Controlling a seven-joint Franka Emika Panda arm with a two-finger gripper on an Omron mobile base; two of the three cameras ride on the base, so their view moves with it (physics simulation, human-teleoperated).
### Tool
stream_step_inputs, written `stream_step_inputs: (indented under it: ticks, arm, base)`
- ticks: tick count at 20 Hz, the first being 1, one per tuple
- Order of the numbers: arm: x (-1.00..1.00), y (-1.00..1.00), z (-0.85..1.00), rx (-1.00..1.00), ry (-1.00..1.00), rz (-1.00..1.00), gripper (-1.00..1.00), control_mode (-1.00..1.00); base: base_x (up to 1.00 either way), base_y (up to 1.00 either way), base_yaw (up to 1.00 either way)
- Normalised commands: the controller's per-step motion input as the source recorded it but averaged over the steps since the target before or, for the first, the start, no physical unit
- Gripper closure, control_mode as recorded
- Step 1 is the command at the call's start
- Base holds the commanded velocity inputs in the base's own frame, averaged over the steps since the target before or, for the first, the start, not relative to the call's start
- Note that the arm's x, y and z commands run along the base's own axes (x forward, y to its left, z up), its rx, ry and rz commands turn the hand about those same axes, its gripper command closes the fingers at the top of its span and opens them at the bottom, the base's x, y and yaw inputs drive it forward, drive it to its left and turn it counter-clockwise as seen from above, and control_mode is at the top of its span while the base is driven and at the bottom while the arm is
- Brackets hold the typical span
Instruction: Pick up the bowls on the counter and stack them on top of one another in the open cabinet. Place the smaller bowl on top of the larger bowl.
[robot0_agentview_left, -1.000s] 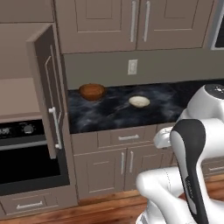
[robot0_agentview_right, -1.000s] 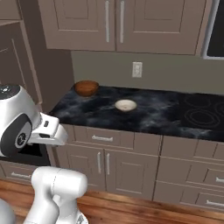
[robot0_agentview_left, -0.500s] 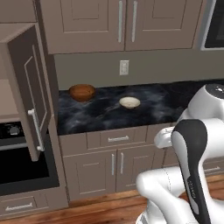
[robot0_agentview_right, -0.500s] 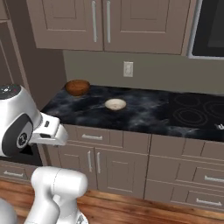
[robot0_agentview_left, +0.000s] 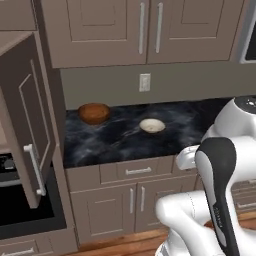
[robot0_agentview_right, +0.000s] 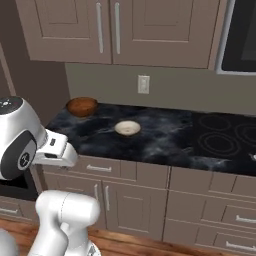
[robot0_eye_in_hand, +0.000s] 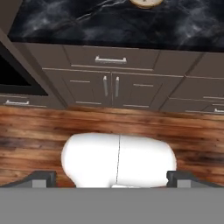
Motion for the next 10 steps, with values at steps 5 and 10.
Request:
stream_step_inputs:
  ticks: [5,10]
  arm:
    - [0.0,0.0,0.0,0.0,0.0,0.0,-1.0,1.0]
    - [0.0,0.0,0.0,0.0,0.0,0.0,-1.0,1.0]
  base:
    - [0.71,-0.27,0.0]
    - [0.69,-0.19,0.0]
